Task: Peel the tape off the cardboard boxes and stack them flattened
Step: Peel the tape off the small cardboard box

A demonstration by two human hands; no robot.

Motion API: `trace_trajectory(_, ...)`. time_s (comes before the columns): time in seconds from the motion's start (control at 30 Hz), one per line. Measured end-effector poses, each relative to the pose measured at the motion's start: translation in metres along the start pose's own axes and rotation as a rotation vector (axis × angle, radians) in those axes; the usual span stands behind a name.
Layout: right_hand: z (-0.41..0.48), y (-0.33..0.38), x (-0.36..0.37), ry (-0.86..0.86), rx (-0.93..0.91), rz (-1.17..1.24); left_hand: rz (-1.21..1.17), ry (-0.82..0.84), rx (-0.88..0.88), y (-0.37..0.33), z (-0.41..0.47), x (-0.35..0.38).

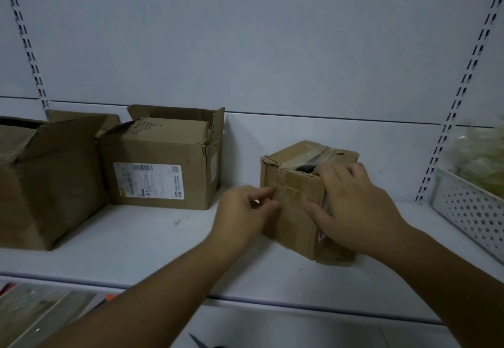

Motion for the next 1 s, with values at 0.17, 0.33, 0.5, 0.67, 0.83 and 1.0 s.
trace_trajectory(0.17, -0.001, 0.003, 0.001, -0.012, 0.012, 0.008, 0.004, -0.038, 0.094, 0.004, -0.003, 0.012)
trace_trajectory(0.33, -0.002, 0.003, 0.001, -0.015, 0.027, 0.014, -0.136, -0.069, 0.023, 0.006, 0.002, 0.013)
trace_trajectory(0.5, -0.003, 0.004, 0.001, -0.007, 0.032, 0.016, -0.329, -0.013, -0.186, -0.001, 0.011, 0.013)
trace_trajectory(0.67, -0.002, 0.004, 0.000, 0.004, 0.036, 0.012, -0.196, 0.108, -0.246, -0.014, 0.021, 0.013)
trace_trajectory(0.83, -0.002, 0.004, -0.002, 0.031, 0.041, -0.002, -0.139, 0.198, -0.255, -0.024, 0.022, 0.005)
trace_trajectory(1.0, 0.001, 0.004, -0.004, 0.103, 0.047, -0.027, -0.318, 0.311, -0.338, -0.028, 0.023, -0.009)
Point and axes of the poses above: each hand's wrist, its own z-axis towards the middle knuckle, its own x-axis out of the palm, y = z × x, the point moved 2 cm from there along z, towards the middle knuckle, and after that the axes turned 2 degrees about z, right-handed, at the moved point
